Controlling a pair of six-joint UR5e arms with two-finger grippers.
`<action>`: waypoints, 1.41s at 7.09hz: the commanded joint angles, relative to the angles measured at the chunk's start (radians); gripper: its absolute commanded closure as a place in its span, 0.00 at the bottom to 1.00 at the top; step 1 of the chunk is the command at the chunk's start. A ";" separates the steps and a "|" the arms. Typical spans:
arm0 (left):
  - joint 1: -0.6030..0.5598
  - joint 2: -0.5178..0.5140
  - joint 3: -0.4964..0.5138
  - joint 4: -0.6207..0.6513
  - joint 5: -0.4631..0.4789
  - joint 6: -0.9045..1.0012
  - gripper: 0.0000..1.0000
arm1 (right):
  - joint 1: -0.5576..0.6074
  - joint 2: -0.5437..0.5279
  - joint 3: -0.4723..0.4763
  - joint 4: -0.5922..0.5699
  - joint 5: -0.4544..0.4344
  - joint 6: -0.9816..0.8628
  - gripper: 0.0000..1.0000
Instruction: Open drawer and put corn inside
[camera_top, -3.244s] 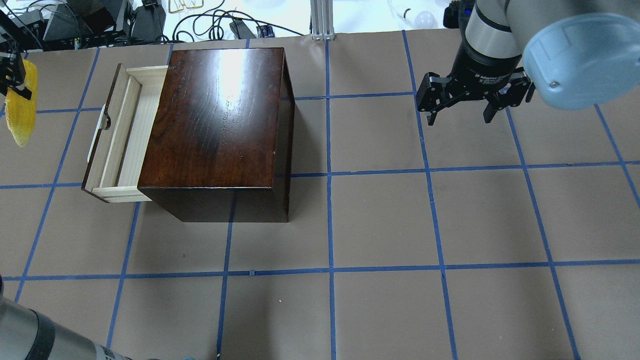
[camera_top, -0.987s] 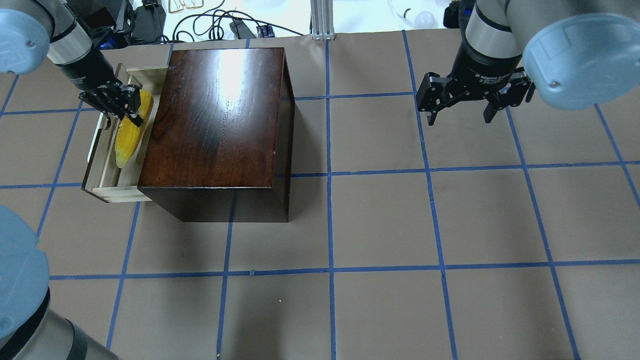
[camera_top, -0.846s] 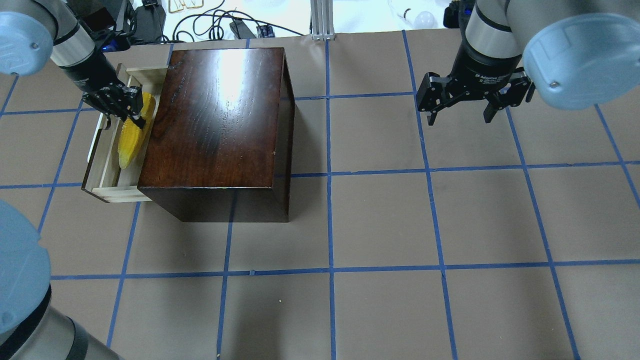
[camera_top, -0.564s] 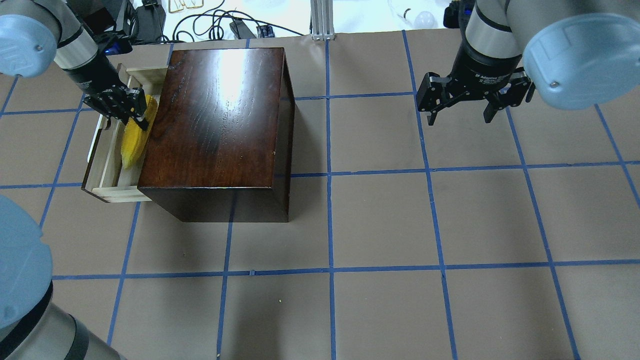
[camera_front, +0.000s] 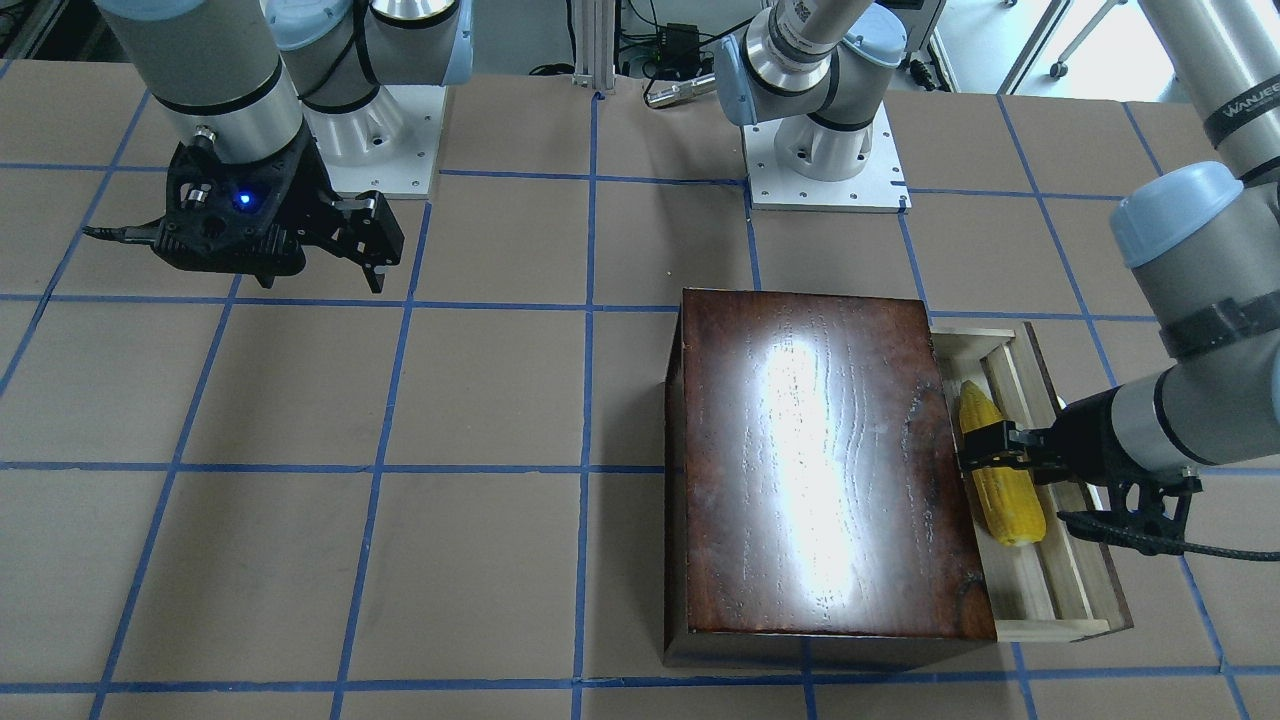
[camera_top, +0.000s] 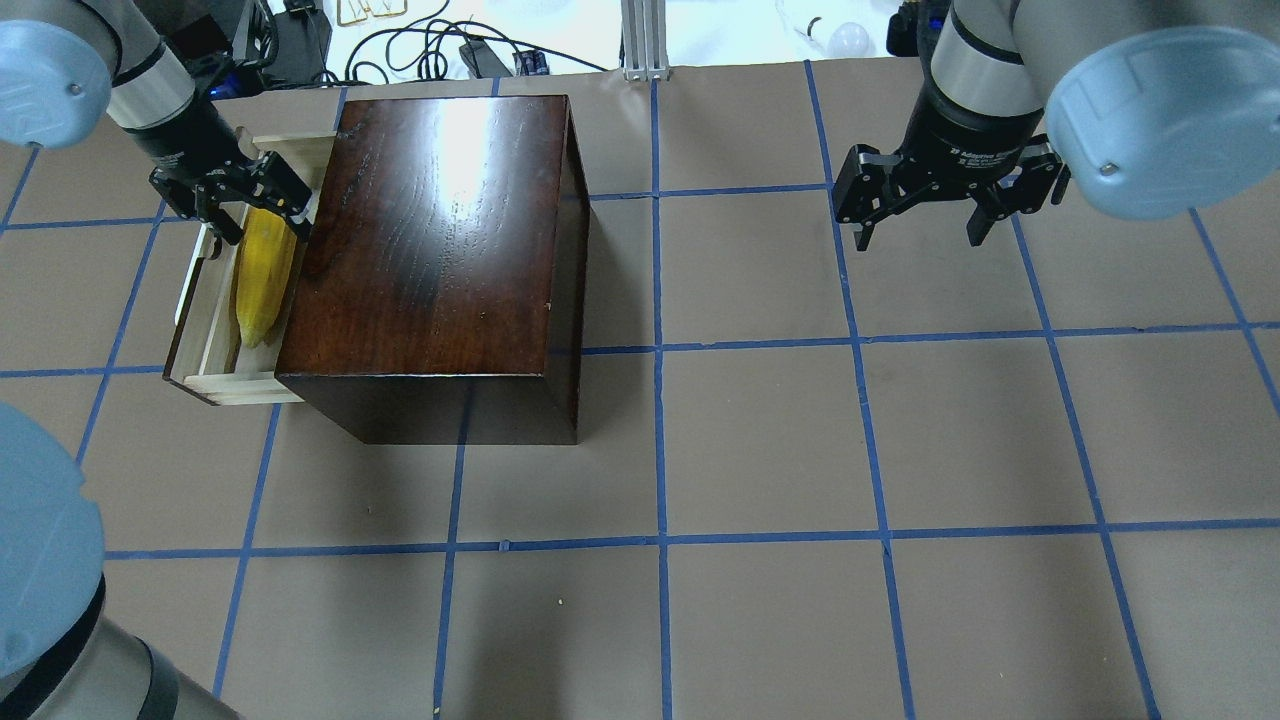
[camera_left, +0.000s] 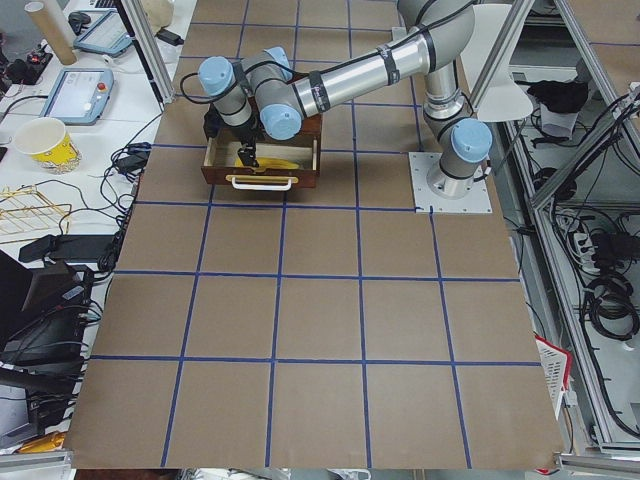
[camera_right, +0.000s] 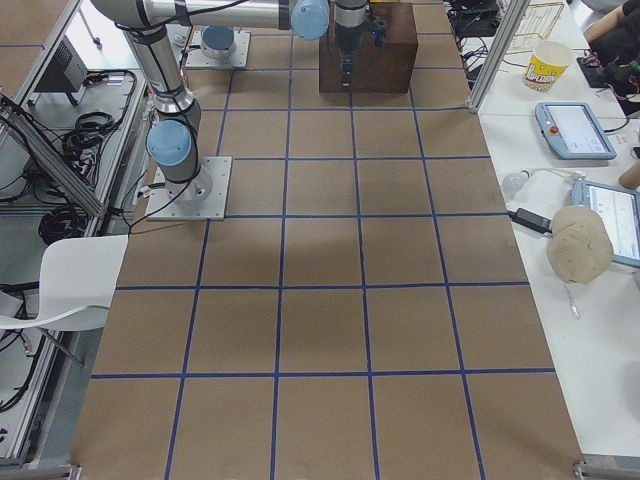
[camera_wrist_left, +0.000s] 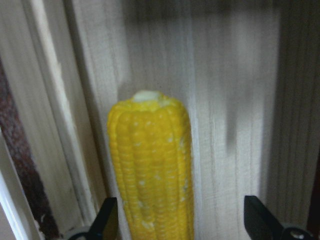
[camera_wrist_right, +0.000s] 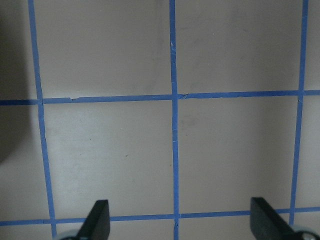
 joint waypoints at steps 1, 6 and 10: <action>-0.030 0.049 0.056 -0.100 0.009 -0.001 0.00 | 0.000 0.000 0.000 0.000 0.000 0.000 0.00; -0.232 0.123 0.130 -0.173 0.123 -0.187 0.00 | 0.000 0.000 0.000 0.000 0.000 0.000 0.00; -0.317 0.228 -0.007 -0.176 0.114 -0.245 0.00 | 0.000 0.000 0.000 -0.001 0.000 0.000 0.00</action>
